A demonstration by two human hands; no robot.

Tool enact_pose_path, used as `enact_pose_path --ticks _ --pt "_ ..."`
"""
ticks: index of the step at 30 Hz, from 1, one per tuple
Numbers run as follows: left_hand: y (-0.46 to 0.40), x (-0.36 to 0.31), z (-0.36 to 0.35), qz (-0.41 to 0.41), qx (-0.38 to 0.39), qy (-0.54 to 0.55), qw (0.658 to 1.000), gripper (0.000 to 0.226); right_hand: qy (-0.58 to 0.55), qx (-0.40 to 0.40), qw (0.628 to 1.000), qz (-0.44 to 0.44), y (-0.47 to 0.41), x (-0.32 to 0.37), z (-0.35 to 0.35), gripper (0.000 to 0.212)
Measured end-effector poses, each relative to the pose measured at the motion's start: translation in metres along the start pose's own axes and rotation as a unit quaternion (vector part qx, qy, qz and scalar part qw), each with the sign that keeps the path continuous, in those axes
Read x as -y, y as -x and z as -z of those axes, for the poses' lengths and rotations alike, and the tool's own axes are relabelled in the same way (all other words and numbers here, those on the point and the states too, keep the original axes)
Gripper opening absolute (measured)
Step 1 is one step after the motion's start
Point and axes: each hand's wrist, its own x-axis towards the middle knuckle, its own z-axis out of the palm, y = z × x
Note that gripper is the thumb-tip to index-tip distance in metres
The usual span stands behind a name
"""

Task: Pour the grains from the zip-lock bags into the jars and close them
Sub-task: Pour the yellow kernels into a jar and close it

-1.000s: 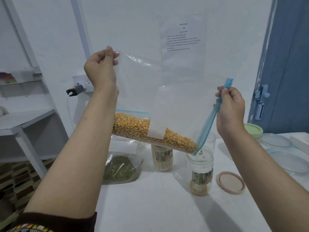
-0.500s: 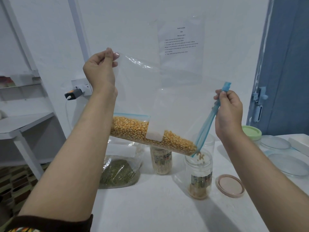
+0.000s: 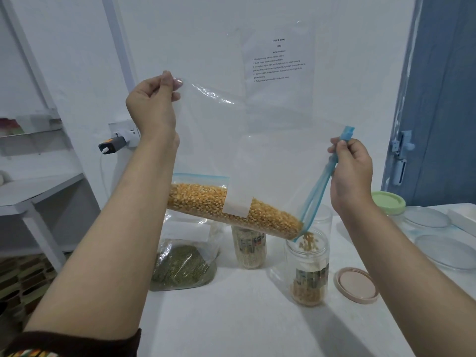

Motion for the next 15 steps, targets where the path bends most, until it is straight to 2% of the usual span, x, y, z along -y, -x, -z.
enact_pose_path --ticks 15 --pt "-0.0018 0.0041 -0.0023 -0.002 0.006 0.003 1.0 0.014 -0.009 -0.006 1.0 -0.01 -0.0007 -0.0014 -0.0004 0.025"
